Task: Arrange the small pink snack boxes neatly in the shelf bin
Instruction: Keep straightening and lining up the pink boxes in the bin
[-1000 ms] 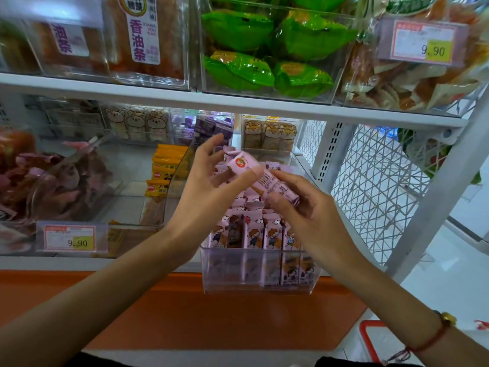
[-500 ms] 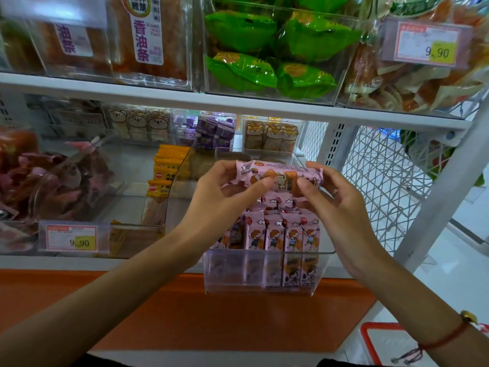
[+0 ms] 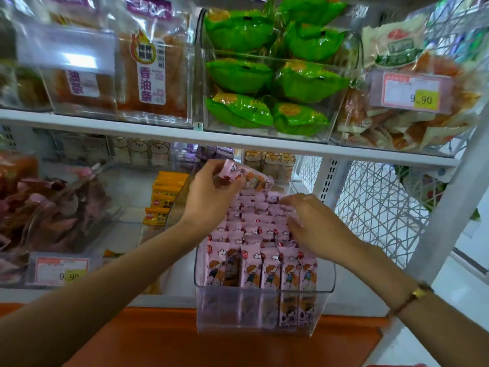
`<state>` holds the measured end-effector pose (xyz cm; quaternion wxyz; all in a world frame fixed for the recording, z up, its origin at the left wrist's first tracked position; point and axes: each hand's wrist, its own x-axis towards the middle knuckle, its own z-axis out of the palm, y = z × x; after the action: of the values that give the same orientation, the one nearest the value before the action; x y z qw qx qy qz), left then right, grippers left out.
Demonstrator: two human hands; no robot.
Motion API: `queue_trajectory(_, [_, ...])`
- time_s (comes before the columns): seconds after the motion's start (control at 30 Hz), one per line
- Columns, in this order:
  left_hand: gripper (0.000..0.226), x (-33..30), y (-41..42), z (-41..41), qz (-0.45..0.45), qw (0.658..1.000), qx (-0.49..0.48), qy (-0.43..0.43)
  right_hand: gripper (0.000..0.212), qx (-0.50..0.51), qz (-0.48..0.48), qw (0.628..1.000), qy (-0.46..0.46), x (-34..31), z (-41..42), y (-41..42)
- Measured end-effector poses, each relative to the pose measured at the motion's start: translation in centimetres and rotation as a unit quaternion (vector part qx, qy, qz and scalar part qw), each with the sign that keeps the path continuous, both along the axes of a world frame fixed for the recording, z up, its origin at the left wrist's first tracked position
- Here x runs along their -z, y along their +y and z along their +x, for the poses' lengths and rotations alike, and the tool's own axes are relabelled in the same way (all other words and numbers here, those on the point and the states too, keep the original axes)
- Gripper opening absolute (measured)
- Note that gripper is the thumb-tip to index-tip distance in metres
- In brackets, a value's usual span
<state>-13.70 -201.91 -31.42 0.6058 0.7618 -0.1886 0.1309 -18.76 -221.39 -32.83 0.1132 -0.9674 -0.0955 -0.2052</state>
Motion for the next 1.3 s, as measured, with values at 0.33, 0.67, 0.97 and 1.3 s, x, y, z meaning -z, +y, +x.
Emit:
queue_trajectory(0.33, [0.048, 0.0, -4.3, 6.4, 0.152, 0.988, 0.026, -0.028, 0.031, 0.026, -0.219, 0.954, 0.201, -0.1, 6.3, -0.2])
queue_trajectory(0.67, [0.045, -0.5, -6.5, 9.2, 0.365, 0.921, 0.077, -0.113, 0.034, -0.019, -0.156, 0.978, 0.134, -0.1, -0.1, 0.0])
queue_trajectory(0.97, [0.027, 3.0, -8.8, 9.7, 0.438, 0.894, 0.065, -0.076, 0.04, -0.031, -0.082, 0.996, 0.025, 3.6, -6.6, 0.2])
queue_trajectory(1.3, [0.033, 1.9, -8.1, 9.6, 0.494, 0.855, 0.116, -0.11, 0.031, -0.052, -0.029, 0.996, -0.061, 5.0, -6.5, 0.0])
